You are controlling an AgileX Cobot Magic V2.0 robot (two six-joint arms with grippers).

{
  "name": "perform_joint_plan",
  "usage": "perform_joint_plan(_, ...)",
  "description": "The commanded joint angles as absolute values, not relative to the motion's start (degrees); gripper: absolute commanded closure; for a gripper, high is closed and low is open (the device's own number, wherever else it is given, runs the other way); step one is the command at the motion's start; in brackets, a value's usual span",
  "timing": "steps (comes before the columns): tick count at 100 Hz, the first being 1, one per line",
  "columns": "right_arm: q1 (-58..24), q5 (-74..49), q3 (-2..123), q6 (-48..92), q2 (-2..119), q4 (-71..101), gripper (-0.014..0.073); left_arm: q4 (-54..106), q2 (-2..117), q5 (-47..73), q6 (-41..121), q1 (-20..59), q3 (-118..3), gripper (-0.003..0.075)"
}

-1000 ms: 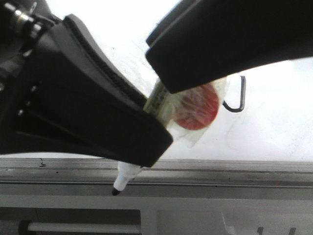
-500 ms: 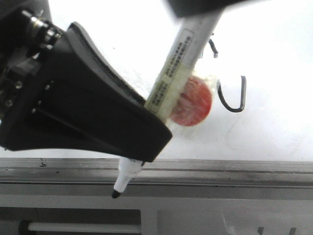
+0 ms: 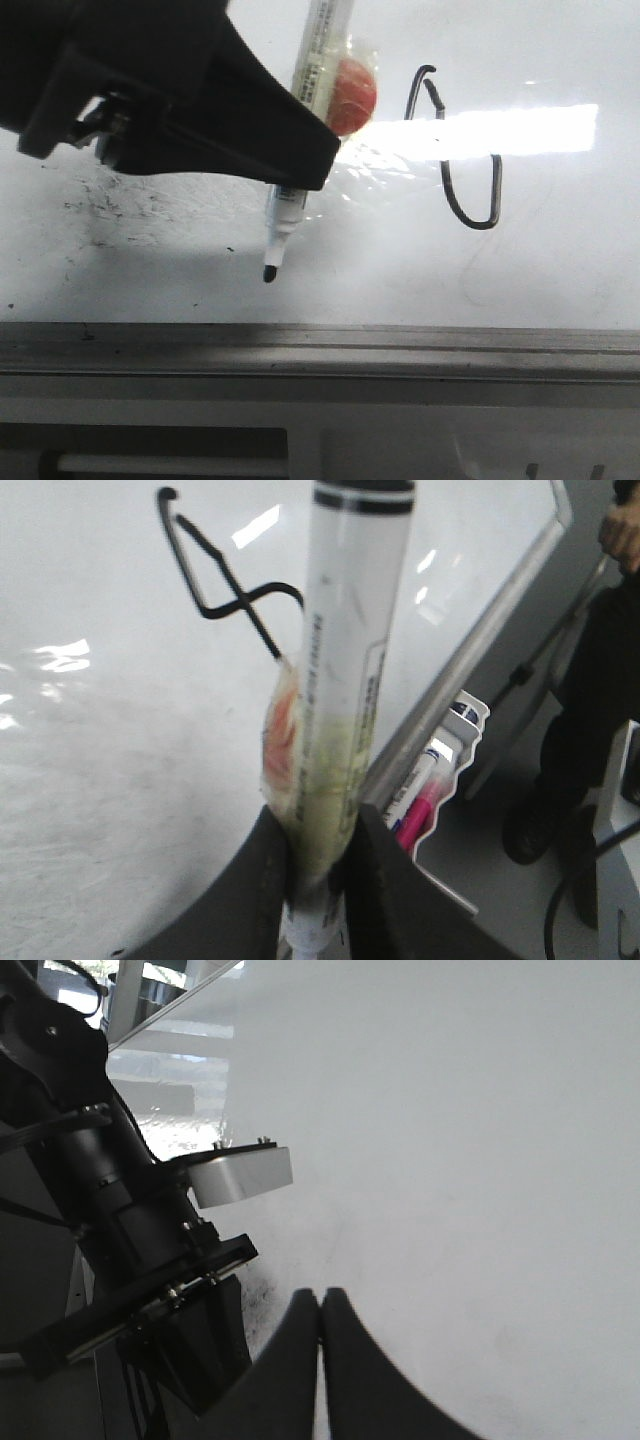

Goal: Write number 8 on whiteboard

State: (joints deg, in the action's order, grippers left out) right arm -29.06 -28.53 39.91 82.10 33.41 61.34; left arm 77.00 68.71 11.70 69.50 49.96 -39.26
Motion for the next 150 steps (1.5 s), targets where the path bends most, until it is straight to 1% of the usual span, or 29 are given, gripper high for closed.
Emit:
perform_joint_plan(1, -28.7, -26.6, 41.7, 81.0, 33.3, 63.6, 0.0658, 82.2, 69.3, 7.8, 68.7, 49.8, -41.0, 0.0741)
perform_joint_plan(29, -28.7, -28.5, 41.3, 79.2, 33.3, 63.6, 0.0658, 89.3, 72.2, -2.9, 68.7, 49.8, -41.0, 0.0741)
perform_joint_plan(42, -28.7, -28.6, 41.3, 78.6, 33.3, 63.6, 0.0658, 89.3, 72.2, -6.5, 68.7, 49.8, -41.0, 0.0741)
perform_joint_plan(60, -28.7, -28.6, 41.3, 78.5, 33.3, 63.6, 0.0658, 89.8, 72.2, -7.7, 68.7, 49.8, -41.0, 0.0741)
perform_joint_plan(80, -28.7, -28.6, 41.3, 78.5, 33.4, 63.6, 0.0658, 89.8, 72.3, -15.5, 68.7, 49.8, -41.0, 0.0741)
perform_joint_plan(113, -28.7, -28.6, 41.3, 78.5, 33.4, 63.6, 0.0658, 89.8, 72.4, -16.1, 68.7, 49.8, -41.0, 0.0741)
perform_joint_plan(135, -28.7, -28.6, 41.3, 78.5, 33.4, 63.6, 0.0658, 89.9, 74.8, -15.7, 68.7, 49.8, -41.0, 0.0740)
perform_joint_plan(138, -28.7, -28.6, 41.3, 78.5, 33.4, 63.6, 0.0658, 89.9, 74.9, -15.7, 68.7, 49.8, -41.0, 0.0734)
perform_joint_plan(144, -28.7, -28.7, 41.3, 78.5, 33.4, 63.6, 0.0658, 89.9, 75.1, -16.3, 68.7, 49.8, -41.0, 0.0689)
perform_joint_plan(146, -28.7, -28.8, 41.3, 78.5, 33.4, 63.6, 0.0658, 89.9, 75.1, -16.5, 68.7, 49.8, -41.0, 0.0662)
perform_joint_plan(150, -28.7, -29.1, 41.3, 78.5, 33.4, 63.6, 0.0658, 90.1, 75.2, -17.5, 68.7, 49.8, -41.0, 0.0580)
